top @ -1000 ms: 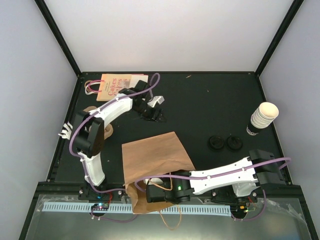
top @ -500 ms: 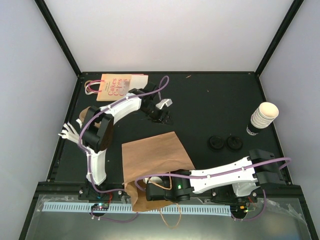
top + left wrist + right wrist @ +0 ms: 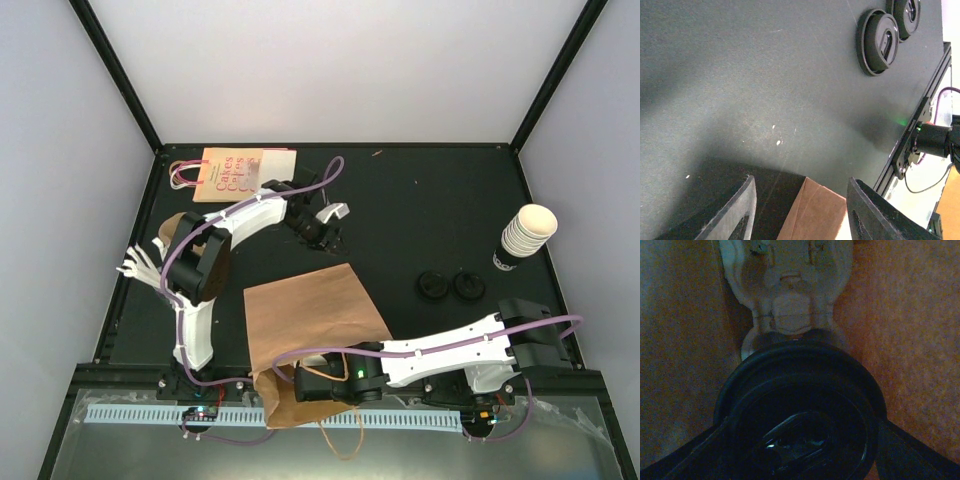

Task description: Pack the takeout coffee

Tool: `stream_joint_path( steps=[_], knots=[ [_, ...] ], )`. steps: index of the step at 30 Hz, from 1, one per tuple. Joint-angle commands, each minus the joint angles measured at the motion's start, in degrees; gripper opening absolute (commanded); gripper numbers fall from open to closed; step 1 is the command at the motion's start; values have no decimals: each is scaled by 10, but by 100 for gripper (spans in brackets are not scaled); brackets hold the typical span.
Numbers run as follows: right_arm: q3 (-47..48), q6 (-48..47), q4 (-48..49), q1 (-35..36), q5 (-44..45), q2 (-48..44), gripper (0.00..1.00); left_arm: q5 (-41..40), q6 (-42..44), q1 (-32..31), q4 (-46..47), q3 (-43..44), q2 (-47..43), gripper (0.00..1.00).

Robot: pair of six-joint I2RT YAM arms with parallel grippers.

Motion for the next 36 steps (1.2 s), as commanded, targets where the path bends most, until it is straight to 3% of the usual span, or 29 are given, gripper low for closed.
stream_joint_path(
  steps=[1,21,36],
  knots=[
    [-6,3,16,-8,-1,-12,53,24,22,-7,-7,-3,8,52],
    [-27,-18,65,-29,-7,-24,53,32,34,-17,-11,-15,10,48],
    [-103,-48,139,-53,-5,-43,53,40,34,-21,-16,-18,24,47]
  ],
)
